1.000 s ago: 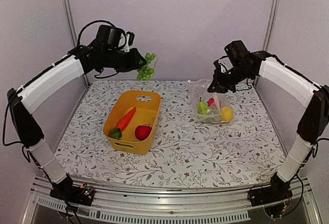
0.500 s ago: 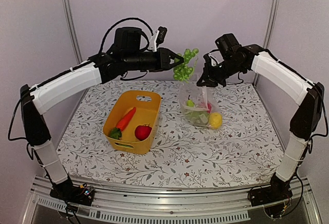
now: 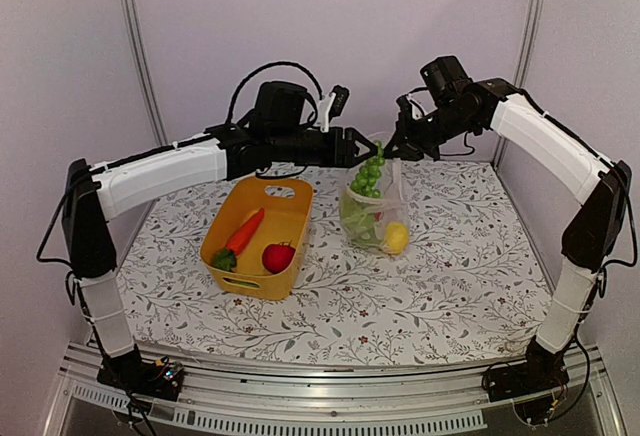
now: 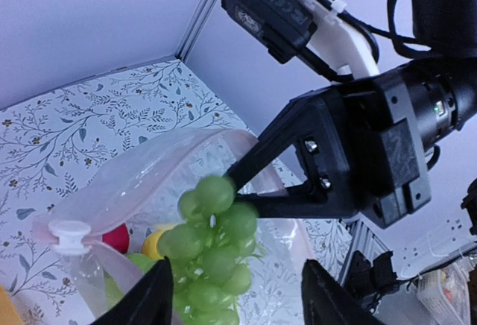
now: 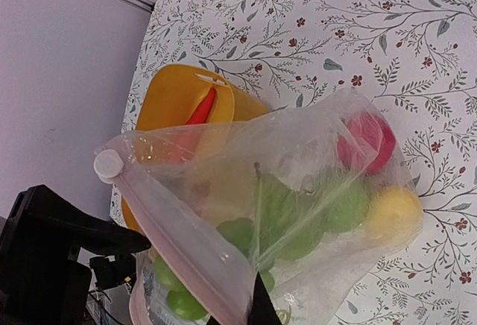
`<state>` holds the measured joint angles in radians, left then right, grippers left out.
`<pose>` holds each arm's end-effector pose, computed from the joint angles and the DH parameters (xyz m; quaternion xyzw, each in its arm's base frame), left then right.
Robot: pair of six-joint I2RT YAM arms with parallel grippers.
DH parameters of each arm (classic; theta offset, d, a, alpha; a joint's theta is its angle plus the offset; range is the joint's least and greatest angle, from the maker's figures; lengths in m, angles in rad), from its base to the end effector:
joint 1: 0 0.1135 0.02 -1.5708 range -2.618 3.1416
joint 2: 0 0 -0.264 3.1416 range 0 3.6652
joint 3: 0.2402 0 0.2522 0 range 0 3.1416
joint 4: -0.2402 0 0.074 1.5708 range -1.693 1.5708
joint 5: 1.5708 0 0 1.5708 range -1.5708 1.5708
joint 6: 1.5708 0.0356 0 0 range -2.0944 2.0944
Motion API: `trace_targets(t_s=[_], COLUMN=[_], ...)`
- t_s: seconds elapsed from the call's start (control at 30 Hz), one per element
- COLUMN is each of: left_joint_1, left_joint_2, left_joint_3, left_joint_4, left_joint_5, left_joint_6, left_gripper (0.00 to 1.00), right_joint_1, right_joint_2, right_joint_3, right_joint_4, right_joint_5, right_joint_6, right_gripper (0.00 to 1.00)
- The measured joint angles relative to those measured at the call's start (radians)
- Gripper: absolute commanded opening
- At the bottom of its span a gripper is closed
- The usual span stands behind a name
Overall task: Place the food in the zip-top bag and seal the zipper
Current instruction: Place the fake fruit in the zipper food storage bag, then adjust the zipper food storage bag at the center of the board.
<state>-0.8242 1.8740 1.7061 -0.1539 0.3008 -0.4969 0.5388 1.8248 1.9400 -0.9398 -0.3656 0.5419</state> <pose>0.2998 -0.3395 0.3495 0.2171 0.7771 -0.4507 0.3819 0.3330 0.2139 0.3780 -0.0648 0.9158 0.3295 0.2203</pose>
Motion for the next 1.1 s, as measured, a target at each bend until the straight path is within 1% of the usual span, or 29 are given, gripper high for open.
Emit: trace_targets(t_s=[0.03,0.1,0.3,0.4,0.47,0.5,0.63,0.77,0.87,0.93,1.1], left_joint_1=[-0.001,-0.003,-0.004,-0.004,-0.004,-0.004,-0.004,-0.004,-0.004,-0.004,-0.004], left_joint_2=[0.007,0.024,0.033,0.008,-0.021,-0.042,-0.132,-0.156,-0.140,-0.105,0.048], left_joint_3=[0.008,0.034,0.111,0.123,0.122,0.119,0.074,0.059,0.062,0.090,0.240], left_joint_4=[-0.009,-0.029,-0.063,-0.066,-0.082,-0.100,-0.183,-0.283,-0.345,-0.384,-0.460], left_joint_5=[-0.016,-0.057,-0.127,-0.153,-0.184,-0.205,-0.257,-0.265,-0.265,-0.257,-0.214], left_joint_6=[0.002,0.005,0.024,0.029,0.031,0.030,-0.001,-0.043,-0.059,-0.067,-0.082], left_gripper=[0.70,0.74,0.74,0.71,0.67,0.64,0.59,0.57,0.56,0.56,0.52], right_joint_1=[0.000,0.000,0.000,0.000,0.000,0.000,0.000,0.000,0.002,0.004,0.010], right_joint_2=[0.000,0.000,0.000,0.000,0.000,0.000,-0.006,-0.006,-0.006,-0.006,-0.006], right_joint_3=[0.000,0.000,0.000,0.000,0.000,-0.002,-0.024,-0.038,-0.038,-0.039,-0.039], right_joint_4=[-0.001,-0.003,-0.004,-0.004,-0.004,-0.003,0.008,0.015,0.023,0.024,0.024], right_joint_5=[-0.001,-0.003,-0.002,-0.002,-0.002,-0.002,-0.003,-0.003,-0.003,-0.003,-0.007], right_joint_6=[0.002,0.008,0.016,0.019,0.020,0.021,0.025,0.027,0.027,0.026,0.020], right_gripper=[0.00,0.00,0.00,0.00,0.00,0.00,0.00,0.00,0.00,0.00,0.00])
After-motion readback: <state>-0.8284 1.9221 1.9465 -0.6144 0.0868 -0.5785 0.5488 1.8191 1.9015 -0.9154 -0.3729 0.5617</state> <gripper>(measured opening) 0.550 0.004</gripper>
